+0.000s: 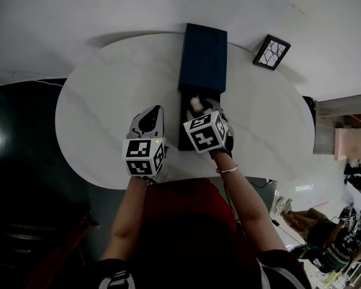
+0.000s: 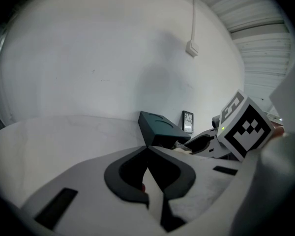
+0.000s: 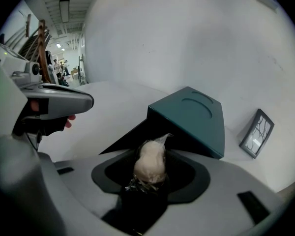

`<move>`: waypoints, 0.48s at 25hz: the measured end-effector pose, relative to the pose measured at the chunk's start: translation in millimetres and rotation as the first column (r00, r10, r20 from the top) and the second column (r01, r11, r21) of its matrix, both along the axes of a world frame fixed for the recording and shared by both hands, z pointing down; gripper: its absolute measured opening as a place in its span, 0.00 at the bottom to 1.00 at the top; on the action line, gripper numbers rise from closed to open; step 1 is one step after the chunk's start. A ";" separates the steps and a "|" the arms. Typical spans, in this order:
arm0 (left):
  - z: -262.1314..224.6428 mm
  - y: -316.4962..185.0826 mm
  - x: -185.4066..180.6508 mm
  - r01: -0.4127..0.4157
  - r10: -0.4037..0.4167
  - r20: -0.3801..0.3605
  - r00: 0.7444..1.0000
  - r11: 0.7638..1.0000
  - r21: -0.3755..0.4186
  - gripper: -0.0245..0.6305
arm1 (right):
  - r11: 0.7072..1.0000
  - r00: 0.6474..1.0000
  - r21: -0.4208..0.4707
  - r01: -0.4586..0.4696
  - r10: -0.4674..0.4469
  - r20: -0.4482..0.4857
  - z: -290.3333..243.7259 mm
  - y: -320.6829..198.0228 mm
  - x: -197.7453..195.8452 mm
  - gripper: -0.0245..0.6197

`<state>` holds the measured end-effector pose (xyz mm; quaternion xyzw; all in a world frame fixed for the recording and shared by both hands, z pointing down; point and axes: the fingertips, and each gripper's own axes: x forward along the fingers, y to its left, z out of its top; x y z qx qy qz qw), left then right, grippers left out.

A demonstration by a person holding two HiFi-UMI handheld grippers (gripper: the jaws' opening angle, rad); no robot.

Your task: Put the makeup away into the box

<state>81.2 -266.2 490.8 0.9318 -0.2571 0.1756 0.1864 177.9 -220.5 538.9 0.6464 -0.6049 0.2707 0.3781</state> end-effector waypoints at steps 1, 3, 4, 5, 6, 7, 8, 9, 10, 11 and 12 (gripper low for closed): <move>0.3 -0.4 -0.8 0.003 -0.003 0.000 1.000 1.000 -0.001 0.07 | 1.000 1.000 0.002 -0.001 0.001 0.003 -0.2 -0.3 0.1 0.33; 0.3 -0.6 -2.2 0.007 -0.007 0.001 1.000 1.000 -0.002 0.07 | 1.000 1.000 0.007 -0.001 0.001 0.009 -0.5 -0.9 -0.5 0.34; 0.0 -0.6 -2.8 0.009 -0.009 0.001 1.000 1.000 -0.001 0.07 | 1.000 1.000 0.008 0.001 -0.001 0.011 -0.8 -1.2 -1.1 0.35; -0.6 -0.7 -3.1 0.011 -0.011 0.001 1.000 1.000 0.001 0.07 | 1.000 1.000 0.009 0.005 -0.005 0.011 -1.2 -1.6 -1.6 0.35; -1.1 -0.6 -3.3 0.012 -0.012 0.001 1.000 1.000 0.002 0.07 | 1.000 1.000 0.010 0.008 -0.009 0.009 -1.9 -2.0 -1.9 0.35; -1.6 -0.4 -3.6 0.013 -0.013 0.000 1.000 1.000 0.003 0.07 | 1.000 1.000 0.012 0.011 -0.011 0.007 -2.9 -2.2 -2.2 0.36; -2.1 0.0 -3.9 0.013 -0.013 0.000 1.000 1.000 0.004 0.07 | 1.000 1.000 0.016 0.013 -0.013 0.004 -4.4 -2.3 -2.2 0.36; -2.7 0.4 -4.0 0.014 -0.014 0.000 1.000 1.000 0.006 0.07 | 1.000 1.000 0.023 0.013 -0.013 0.003 -6.3 -2.2 -2.0 0.36; -3.3 0.7 -3.9 0.013 -0.013 0.000 1.000 1.000 0.007 0.07 | 0.999 1.000 0.030 0.013 -0.013 0.003 -8.5 -2.0 -1.7 0.36; -4.0 0.8 -3.6 0.013 -0.013 -0.001 1.000 1.000 0.009 0.07 | 0.999 1.000 0.039 0.012 -0.012 0.004 -11.0 -1.6 -1.4 0.36; -5.0 0.7 -3.2 0.012 -0.012 -0.002 1.000 1.000 0.011 0.07 | 0.999 1.000 0.047 0.011 -0.011 0.006 -13.8 -1.1 -1.0 0.36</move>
